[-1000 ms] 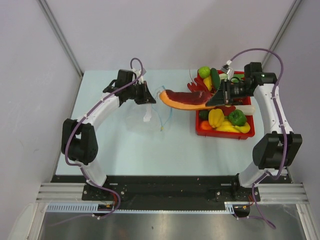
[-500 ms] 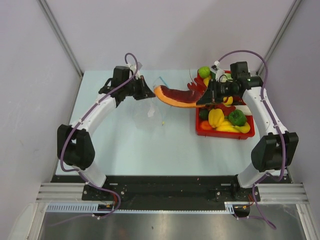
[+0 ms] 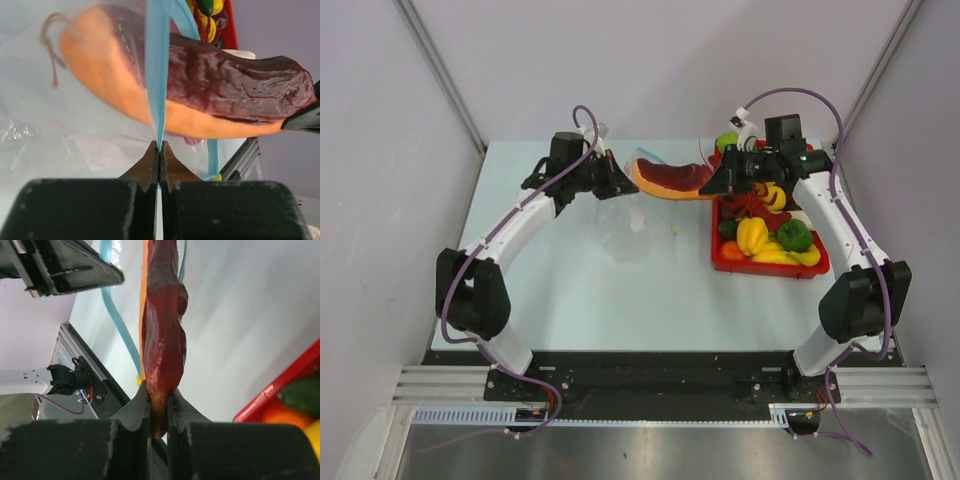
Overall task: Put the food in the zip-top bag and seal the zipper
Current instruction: Place the fake food in the zipper food storage bag.
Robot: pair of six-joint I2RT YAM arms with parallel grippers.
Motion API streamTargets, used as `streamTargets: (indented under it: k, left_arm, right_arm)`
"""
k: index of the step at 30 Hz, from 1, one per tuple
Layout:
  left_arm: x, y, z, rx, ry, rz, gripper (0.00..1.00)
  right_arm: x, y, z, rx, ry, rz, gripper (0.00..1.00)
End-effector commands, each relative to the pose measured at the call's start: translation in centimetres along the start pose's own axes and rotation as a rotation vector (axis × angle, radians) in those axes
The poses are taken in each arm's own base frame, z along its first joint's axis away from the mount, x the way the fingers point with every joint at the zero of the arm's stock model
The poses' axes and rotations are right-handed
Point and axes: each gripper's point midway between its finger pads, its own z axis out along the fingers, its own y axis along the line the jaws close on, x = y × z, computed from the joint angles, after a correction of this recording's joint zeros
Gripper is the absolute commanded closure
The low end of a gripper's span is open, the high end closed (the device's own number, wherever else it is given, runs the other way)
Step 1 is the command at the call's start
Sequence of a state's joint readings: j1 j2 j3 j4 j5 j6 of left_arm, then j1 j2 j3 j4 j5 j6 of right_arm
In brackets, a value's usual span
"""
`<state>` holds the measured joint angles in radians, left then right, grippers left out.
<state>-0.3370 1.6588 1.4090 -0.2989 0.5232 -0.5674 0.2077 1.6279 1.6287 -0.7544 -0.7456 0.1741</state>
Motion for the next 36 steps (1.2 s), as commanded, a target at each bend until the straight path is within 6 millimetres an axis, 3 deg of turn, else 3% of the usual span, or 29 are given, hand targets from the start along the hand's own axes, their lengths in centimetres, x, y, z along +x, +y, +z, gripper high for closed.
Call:
streamTargets:
  k: [1, 6, 13, 16, 21, 26, 30, 33, 34, 36]
  left_arm:
    - [-0.4, -3.7, -0.1, 0.126, -0.004, -0.009, 1.00]
    - [-0.8, -4.5, -0.3, 0.138, -0.021, 0.018, 1.00]
    - [0.6, -6.4, -0.3, 0.262, 0.040, -0.006, 1.00]
    - [1.1, -7.3, -1.2, 0.314, 0.050, 0.035, 1.00]
    - [1.7, -7.5, -2.8, 0.409, 0.069, 0.062, 1.00]
    - [1.2, -7.5, -4.3, 0.508, 0.061, 0.082, 1.00]
    - [1.3, -7.8, -4.2, 0.537, 0.082, 0.082, 1.00]
    - [1.3, -8.3, -4.2, 0.564, 0.076, 0.074, 1.00]
    - [1.4, -8.4, -4.1, 0.570, 0.078, 0.073, 1.00]
    - [2.2, -8.9, -4.0, 0.611, 0.117, 0.044, 1.00]
  right_arm:
    - [-2.3, 3.5, 2.0, -0.081, -0.044, -0.146, 1.00]
    - [-1.4, 2.6, 3.9, -0.051, 0.042, -0.096, 1.00]
    - [-0.4, 4.1, 6.0, -0.144, 0.083, -0.206, 1.00]
    - [0.3, 4.5, 5.2, -0.240, 0.124, -0.247, 1.00]
    - [0.1, 2.8, 1.4, -0.349, 0.099, -0.271, 1.00]
    - [0.9, 4.3, -0.8, -0.443, 0.115, -0.275, 1.00]
    - [3.0, 6.2, 0.0, -0.477, 0.171, -0.293, 1.00]
    - [3.2, 5.8, 1.2, -0.441, 0.160, -0.262, 1.00]
    - [2.0, 5.8, 1.8, -0.439, 0.107, -0.306, 1.00]
    - [0.8, 5.9, 2.3, -0.423, 0.055, -0.225, 1.00]
